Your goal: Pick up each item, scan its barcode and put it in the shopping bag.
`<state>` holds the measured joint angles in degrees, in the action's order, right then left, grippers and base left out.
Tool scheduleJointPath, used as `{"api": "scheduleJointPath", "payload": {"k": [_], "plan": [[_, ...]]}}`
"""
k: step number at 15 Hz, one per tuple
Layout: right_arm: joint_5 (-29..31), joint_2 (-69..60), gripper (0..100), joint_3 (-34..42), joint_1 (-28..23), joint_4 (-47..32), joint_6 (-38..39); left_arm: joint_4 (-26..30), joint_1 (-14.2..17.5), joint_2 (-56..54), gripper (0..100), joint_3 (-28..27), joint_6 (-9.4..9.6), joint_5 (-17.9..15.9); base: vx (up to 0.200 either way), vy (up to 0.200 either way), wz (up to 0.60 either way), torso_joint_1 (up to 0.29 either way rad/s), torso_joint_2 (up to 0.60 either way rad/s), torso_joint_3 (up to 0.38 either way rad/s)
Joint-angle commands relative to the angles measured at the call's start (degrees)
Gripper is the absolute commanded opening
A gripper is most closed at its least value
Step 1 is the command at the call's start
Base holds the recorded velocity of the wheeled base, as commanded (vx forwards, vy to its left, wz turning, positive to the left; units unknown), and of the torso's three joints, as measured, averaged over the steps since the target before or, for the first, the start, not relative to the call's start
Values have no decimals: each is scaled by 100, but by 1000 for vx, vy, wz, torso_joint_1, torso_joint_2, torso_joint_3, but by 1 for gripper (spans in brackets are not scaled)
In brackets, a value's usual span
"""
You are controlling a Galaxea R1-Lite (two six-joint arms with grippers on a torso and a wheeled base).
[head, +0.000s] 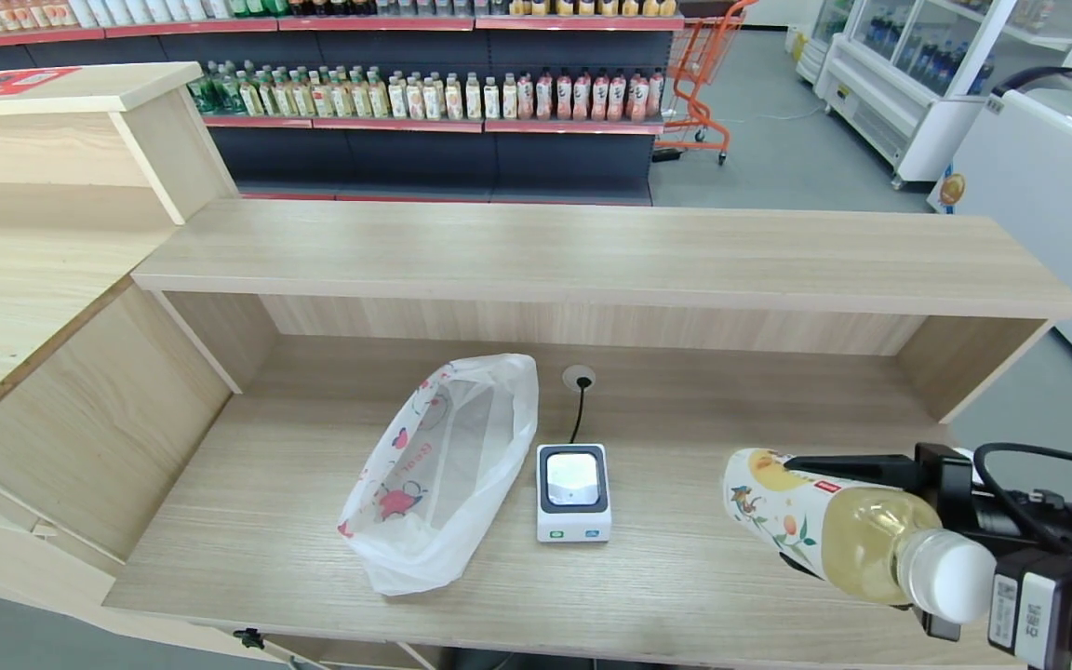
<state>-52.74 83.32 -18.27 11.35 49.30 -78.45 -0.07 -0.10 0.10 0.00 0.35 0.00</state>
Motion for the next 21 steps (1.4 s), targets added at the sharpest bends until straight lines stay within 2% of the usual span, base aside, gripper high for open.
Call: {"api": "scheduleJointPath", "payload": {"k": [1,8,10,13,16,19,21], "plan": [[0,167,0,52,-19,1,-118,-1,1,-1,100,0,0,0,0,0,0,0,0,0],[-17,167,0,114,-19,1,-171,-1,1,-1,100,0,9,0,0,0,0,0,0,0],[-26,149,0,131,-107,1,-127,-1,1,8,100,0,-9,0,0,200,0,5,0,2],[-105,114,0,157,-564,1,22,-1,1,8,100,0,-62,0,0,200,0,7,7,4],[-114,237,0,131,-977,1,84,-1,1,-1,100,0,-35,0,0,200,0,-4,2,2],[-492,993,0,-229,-1566,18,-57,-1,1,-1,100,0,-27,0,0,200,0,5,-2,1],[-668,1468,0,-475,-1733,18,-268,-1,1,8,100,0,-27,0,0,0,0,0,0,0]]}}
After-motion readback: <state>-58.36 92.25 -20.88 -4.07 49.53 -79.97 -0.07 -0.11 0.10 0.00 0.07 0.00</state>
